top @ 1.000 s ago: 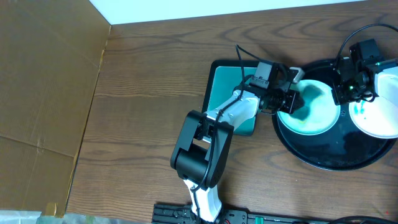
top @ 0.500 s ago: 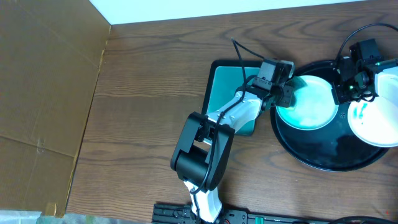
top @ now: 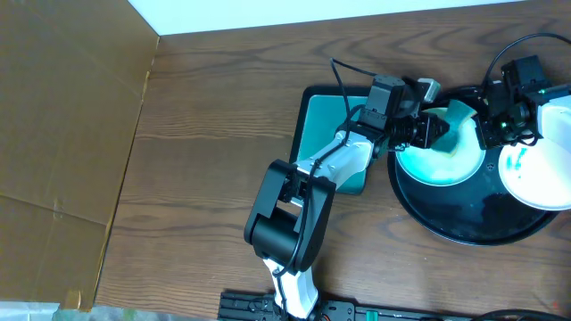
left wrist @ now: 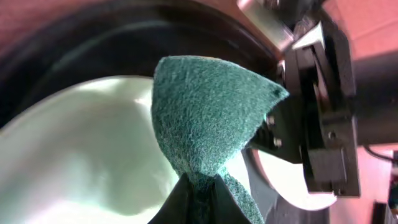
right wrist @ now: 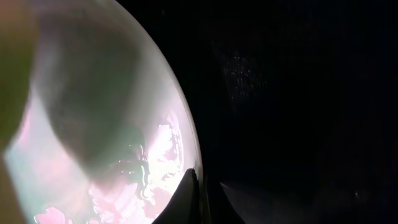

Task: Clean dirty plates on tray and stack at the side
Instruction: 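Scrub the held plate with the sponge in the left gripper, then return the sponge over the water tray with the left gripper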

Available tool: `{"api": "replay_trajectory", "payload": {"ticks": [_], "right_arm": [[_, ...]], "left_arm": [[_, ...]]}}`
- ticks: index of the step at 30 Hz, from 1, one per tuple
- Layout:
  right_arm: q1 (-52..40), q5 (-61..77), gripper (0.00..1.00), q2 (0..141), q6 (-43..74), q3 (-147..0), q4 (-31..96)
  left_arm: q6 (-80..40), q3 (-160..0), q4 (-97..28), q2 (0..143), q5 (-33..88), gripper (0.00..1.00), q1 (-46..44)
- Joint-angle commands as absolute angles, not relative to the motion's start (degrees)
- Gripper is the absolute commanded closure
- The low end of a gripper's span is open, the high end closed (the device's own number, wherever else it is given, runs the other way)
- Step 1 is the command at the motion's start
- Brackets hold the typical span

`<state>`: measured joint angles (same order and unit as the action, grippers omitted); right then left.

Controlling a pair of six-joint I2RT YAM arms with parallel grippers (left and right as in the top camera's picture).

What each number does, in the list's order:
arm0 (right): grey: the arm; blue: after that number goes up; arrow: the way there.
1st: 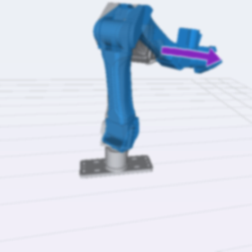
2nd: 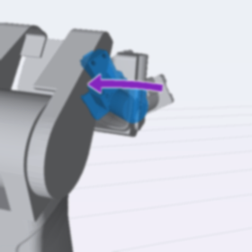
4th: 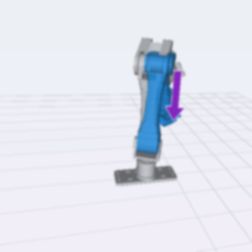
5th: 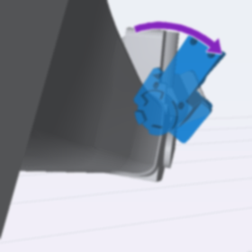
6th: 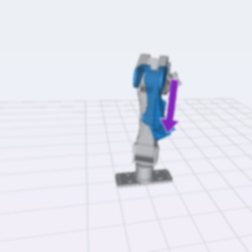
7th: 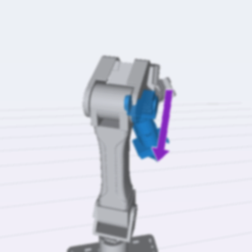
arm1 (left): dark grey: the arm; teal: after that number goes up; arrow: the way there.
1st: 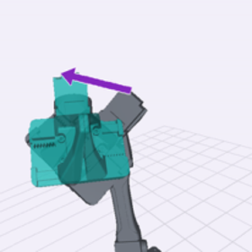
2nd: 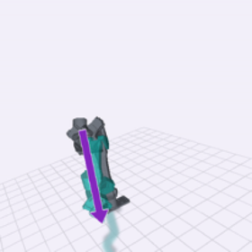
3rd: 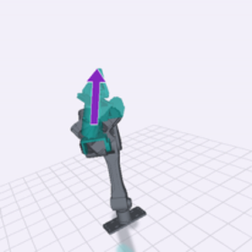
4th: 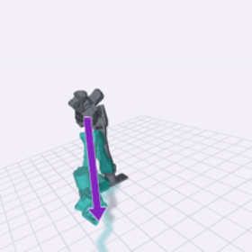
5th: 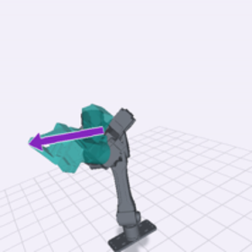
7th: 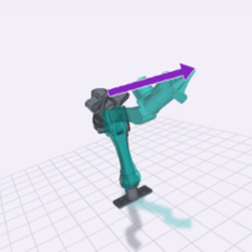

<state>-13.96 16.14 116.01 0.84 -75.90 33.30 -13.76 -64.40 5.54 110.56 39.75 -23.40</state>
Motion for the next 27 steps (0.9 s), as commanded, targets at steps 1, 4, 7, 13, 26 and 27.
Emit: {"api": "replay_trajectory", "payload": {"ticks": [1, 4, 7, 13, 26, 27], "right_arm": [[-13.9, 14.8, 0.99, 117.3, 0.3, -75.3, 33.4], [-13.9, 14.8, 0.99, 117.3, 0.3, -75.3, 33.4], [-13.9, 14.8, 0.99, 117.3, 0.3, -75.3, 33.4], [-13.9, 14.8, 0.99, 117.3, 0.3, -75.3, 33.2], [-13.9, 14.8, 0.99, 117.3, 0.3, -75.3, 33.2], [-13.9, 14.8, 0.99, 117.3, 0.3, -75.3, 33.2]], "left_arm": [[-11.3, -64.2, 2.2, 111.4, 35.6, 0.93, -23.1], [-9.6, -64.2, -1.3, 111.4, 23.7, 0.93, -23.1], [-9.1, -64.2, -0.8, 111.5, 18.7, 0.93, -22.9], [-7.1, -64.2, 1.4, 111.5, 16.5, 0.93, -22.9], [-10.9, -64.2, 4.7, 111.8, 16.3, 0.93, -23.0], [-11.7, -64.2, 5.3, 111.8, 19.8, 0.93, -23.0]]}}
